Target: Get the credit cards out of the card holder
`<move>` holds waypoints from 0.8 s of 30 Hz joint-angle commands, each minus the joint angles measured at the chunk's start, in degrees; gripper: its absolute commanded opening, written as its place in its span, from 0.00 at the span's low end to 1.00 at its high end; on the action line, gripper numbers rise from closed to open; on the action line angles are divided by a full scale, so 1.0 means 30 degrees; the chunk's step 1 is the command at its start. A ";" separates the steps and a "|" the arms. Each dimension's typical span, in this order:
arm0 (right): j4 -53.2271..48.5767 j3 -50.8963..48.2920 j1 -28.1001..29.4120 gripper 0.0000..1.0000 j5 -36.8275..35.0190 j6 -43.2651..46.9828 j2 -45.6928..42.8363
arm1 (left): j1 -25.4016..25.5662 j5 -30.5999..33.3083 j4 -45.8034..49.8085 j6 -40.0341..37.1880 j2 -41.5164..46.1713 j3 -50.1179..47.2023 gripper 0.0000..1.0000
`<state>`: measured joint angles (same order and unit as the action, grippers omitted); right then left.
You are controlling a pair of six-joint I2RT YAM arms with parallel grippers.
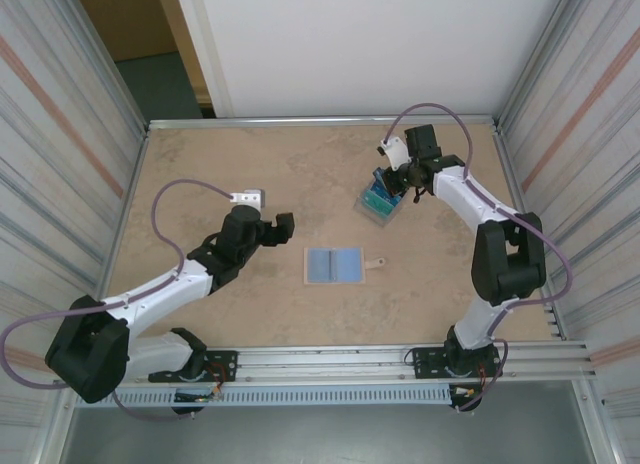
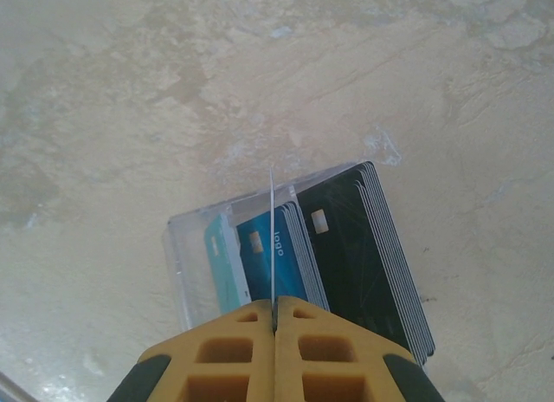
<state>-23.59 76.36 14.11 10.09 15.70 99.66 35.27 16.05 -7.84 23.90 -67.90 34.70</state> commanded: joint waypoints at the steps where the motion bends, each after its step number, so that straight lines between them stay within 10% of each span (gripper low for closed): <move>1: 0.0166 0.0913 -0.0209 0.00 0.0177 0.0989 0.0594 | -0.0301 -0.0239 -0.0545 0.0282 0.0625 -0.0286 0.99; 24: -0.1202 0.1000 -0.0323 0.00 -0.0608 0.2960 0.1194 | -0.1163 -0.1337 -0.0699 0.0824 0.0561 -0.0433 0.99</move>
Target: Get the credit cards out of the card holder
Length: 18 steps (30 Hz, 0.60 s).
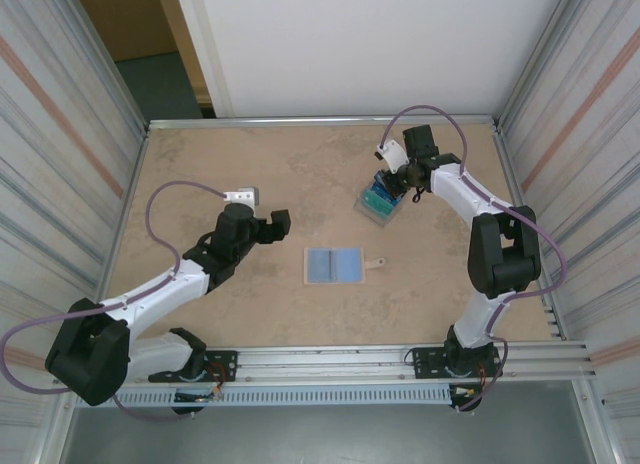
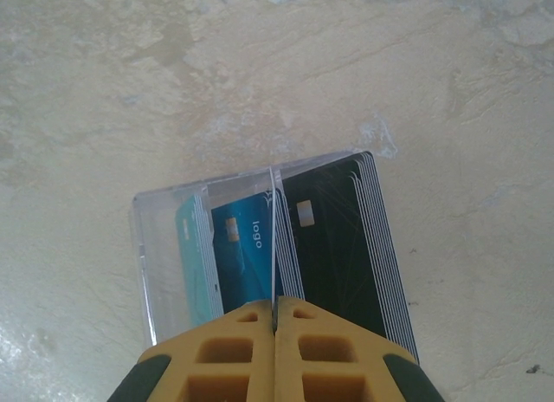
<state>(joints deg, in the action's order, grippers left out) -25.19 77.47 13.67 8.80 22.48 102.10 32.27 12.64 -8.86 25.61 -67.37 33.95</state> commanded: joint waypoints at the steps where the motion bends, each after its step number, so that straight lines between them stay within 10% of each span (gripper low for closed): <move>1: -0.0758 0.0620 -0.0198 0.00 -0.0136 0.0761 0.0392 | -0.0180 -0.0275 -0.0356 0.0253 0.0379 -0.0178 0.99; 18: -0.2088 0.1605 -0.0164 0.07 -0.0098 0.0887 0.1654 | -0.0355 -0.0487 -0.0415 0.0301 0.0310 -0.0068 0.99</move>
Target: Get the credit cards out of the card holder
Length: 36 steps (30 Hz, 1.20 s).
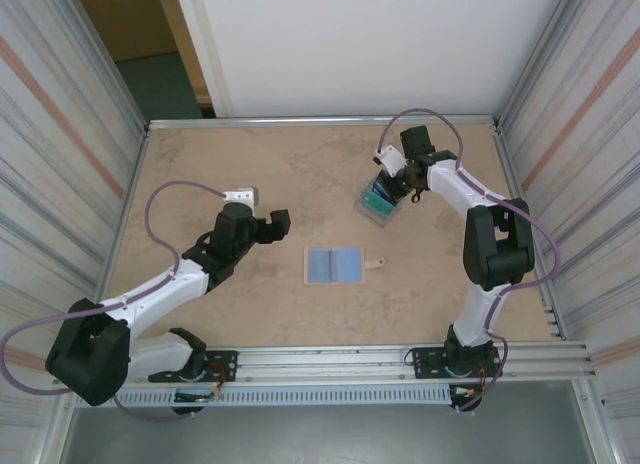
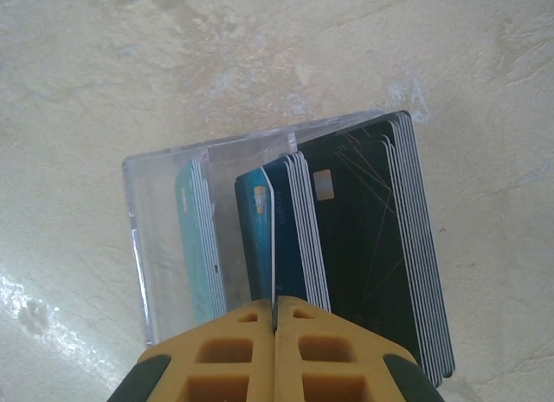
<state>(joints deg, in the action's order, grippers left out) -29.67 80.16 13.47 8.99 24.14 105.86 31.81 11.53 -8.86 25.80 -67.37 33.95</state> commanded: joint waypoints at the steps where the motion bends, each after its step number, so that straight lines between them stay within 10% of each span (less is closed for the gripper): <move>1: -0.0613 0.0732 -0.0097 0.09 -0.0188 0.0306 0.0416 | -0.0178 -0.0137 -0.0415 0.0218 0.0297 -0.0060 0.99; 22: 0.0436 -0.0180 0.0332 0.18 -0.1485 -0.2423 -0.1970 | -0.0284 -0.0039 -0.0587 0.0408 0.0192 -0.0017 0.99; 36: 0.0859 -0.4232 0.5443 0.41 -0.2834 -0.9494 -0.6616 | -0.0739 0.0562 -0.1720 0.1756 0.0566 -0.0797 0.99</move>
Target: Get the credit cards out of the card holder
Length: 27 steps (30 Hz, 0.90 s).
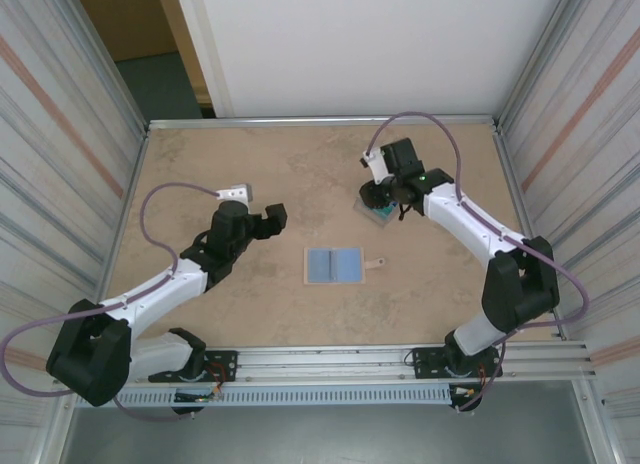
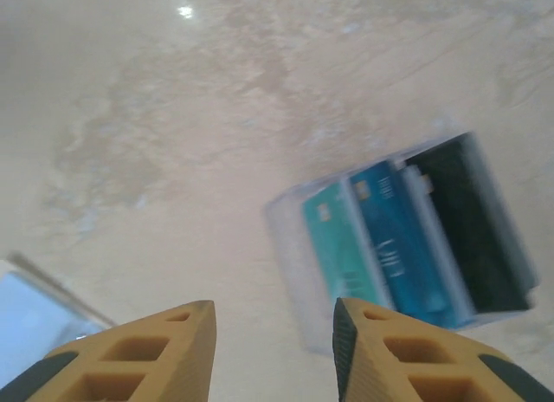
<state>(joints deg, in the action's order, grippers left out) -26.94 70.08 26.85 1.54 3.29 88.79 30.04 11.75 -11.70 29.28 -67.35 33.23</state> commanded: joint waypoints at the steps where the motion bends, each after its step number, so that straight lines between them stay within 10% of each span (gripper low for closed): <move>1: 0.0010 -0.1197 0.1445 0.41 -0.0485 -0.3103 -0.1221 | -0.0152 0.0623 -0.0946 0.0707 0.0661 -0.0695 0.99; 12: -0.0127 -0.3762 0.6408 0.49 -0.3660 -0.8530 -0.2419 | -0.0382 0.1946 -0.1302 0.1871 0.1822 -0.1893 0.99; 27: -0.0705 -0.1057 0.9904 0.49 -0.3622 -1.1430 0.3030 | -0.0569 0.4115 -0.0581 0.3351 0.3105 -0.3052 0.99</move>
<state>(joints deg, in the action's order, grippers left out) -27.57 64.40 55.68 -9.10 -28.38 95.79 29.17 21.19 -14.31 37.78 -59.22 24.71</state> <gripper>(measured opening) 0.492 0.989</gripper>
